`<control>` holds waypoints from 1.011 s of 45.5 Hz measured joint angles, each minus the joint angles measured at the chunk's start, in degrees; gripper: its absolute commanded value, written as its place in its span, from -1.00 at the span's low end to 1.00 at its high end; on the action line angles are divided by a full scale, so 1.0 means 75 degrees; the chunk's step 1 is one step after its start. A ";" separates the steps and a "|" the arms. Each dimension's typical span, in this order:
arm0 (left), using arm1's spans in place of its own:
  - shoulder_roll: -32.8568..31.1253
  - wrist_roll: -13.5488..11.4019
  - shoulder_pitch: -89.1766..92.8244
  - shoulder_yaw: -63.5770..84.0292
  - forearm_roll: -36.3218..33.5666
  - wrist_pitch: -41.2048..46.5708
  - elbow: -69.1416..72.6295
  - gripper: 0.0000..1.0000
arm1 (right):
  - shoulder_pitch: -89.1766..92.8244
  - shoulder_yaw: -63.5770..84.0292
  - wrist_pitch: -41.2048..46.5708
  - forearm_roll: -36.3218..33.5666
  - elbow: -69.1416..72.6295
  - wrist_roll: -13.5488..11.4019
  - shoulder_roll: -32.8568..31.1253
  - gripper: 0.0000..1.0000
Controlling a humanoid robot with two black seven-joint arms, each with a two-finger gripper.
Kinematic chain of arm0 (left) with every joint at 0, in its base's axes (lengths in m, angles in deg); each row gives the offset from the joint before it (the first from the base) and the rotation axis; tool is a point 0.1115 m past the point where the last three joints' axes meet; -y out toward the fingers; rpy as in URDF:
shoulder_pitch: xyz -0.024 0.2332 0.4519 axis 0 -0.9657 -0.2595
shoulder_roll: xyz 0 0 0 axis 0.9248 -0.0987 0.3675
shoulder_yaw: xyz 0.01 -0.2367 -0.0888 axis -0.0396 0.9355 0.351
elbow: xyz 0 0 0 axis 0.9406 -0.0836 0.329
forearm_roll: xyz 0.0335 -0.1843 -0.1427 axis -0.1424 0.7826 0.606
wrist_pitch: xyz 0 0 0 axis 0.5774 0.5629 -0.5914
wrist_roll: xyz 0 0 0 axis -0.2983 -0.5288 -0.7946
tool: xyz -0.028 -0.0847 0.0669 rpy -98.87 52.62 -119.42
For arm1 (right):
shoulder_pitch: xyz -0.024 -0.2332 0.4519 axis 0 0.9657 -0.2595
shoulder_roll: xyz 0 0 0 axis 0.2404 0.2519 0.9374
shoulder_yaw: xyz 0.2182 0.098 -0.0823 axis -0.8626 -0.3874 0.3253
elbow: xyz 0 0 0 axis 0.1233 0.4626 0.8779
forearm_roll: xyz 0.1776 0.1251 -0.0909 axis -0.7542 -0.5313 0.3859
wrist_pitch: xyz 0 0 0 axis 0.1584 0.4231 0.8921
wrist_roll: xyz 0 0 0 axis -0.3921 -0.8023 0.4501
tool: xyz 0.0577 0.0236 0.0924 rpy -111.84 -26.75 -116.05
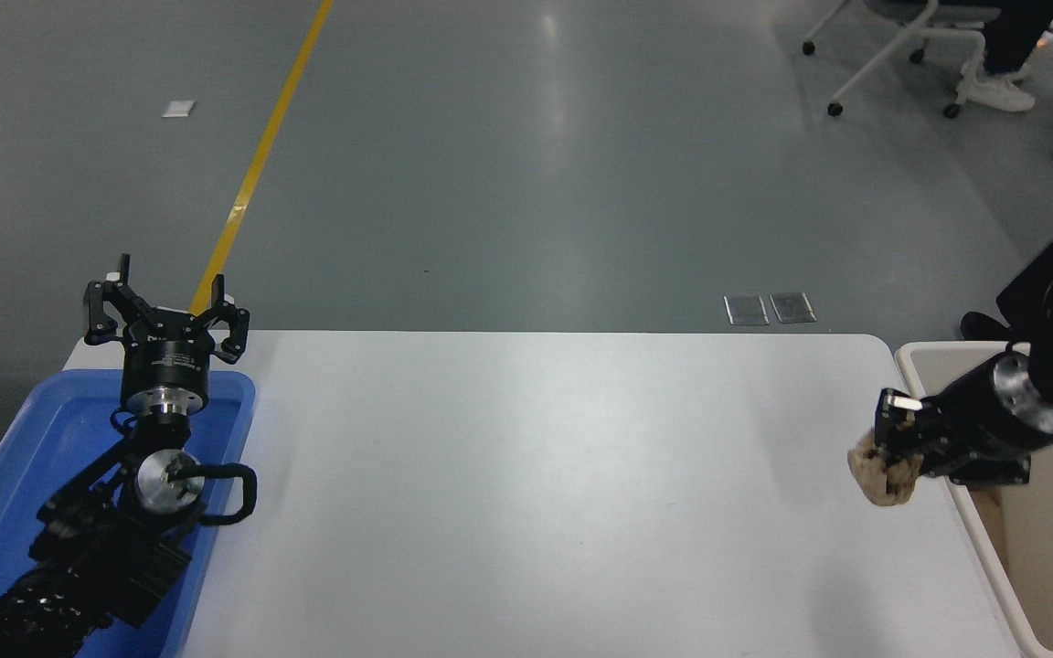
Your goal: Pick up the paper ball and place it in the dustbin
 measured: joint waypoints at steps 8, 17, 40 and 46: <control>0.0000 0.0000 0.0001 0.0000 -0.0001 0.0000 0.0000 0.98 | -0.1576 0.0329 0.1022 -0.0032 0.0576 0.0002 0.0036 -1.00; 0.0001 0.0000 0.0001 0.0000 0.0000 0.0000 0.0001 0.98 | -0.2686 0.0492 0.1567 -0.0037 0.1044 -0.0001 0.0041 -1.00; 0.0001 0.0000 0.0001 0.0000 -0.0003 0.0003 0.0004 0.98 | -0.3064 0.0749 0.1825 0.0290 0.0909 -0.0020 -0.0246 -1.00; 0.0001 0.0000 0.0000 0.0000 -0.0003 0.0010 0.0004 0.98 | -0.2511 0.0765 0.1608 0.0441 0.0385 -0.0018 -0.0445 -1.00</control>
